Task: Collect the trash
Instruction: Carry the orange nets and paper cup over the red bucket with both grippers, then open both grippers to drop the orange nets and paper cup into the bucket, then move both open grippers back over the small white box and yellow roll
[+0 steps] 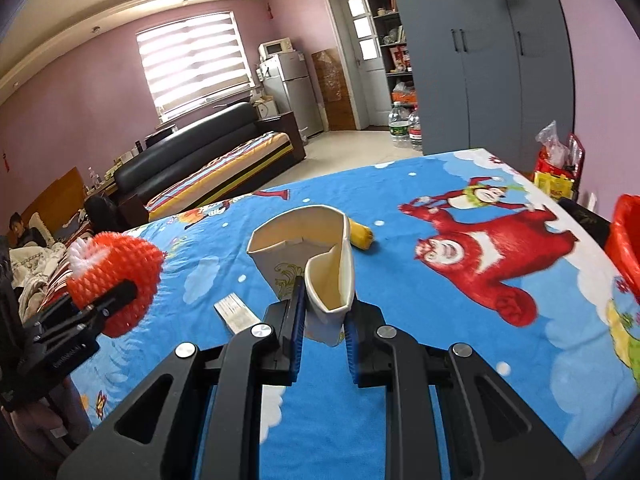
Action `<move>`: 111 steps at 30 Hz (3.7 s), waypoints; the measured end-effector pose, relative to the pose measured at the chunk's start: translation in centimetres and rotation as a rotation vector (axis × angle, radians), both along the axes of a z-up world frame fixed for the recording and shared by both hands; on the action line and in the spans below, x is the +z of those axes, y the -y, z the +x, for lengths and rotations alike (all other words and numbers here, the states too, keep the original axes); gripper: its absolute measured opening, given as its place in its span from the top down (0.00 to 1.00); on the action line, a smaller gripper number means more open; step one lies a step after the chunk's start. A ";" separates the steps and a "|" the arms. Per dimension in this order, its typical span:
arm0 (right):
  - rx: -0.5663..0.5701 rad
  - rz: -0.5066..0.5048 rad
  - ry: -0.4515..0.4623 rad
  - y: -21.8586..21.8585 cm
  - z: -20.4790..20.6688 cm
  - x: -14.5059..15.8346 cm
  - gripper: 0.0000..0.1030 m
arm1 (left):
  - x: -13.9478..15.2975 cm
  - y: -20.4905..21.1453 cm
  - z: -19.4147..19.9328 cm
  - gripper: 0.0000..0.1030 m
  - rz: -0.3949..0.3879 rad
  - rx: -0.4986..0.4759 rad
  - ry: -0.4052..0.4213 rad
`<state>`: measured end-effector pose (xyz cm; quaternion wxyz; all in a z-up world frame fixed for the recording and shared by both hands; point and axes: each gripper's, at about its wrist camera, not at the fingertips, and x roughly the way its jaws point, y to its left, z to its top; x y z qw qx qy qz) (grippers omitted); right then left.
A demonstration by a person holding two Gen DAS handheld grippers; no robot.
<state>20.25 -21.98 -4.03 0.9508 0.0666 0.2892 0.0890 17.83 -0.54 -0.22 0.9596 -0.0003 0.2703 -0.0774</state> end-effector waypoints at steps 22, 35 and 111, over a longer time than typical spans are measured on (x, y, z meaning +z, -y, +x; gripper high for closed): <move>-0.122 0.020 0.058 7.3 -5.0 1.8 0.82 | 1.3 8.2 -2.8 0.54 0.053 -0.162 0.040; -0.300 -0.005 0.059 15.9 -7.3 1.7 0.81 | 0.8 15.4 -0.6 0.54 0.013 -0.315 0.008; -0.378 0.026 0.021 24.0 -8.1 -0.9 0.33 | -2.1 19.5 3.0 0.04 0.155 -0.471 -0.033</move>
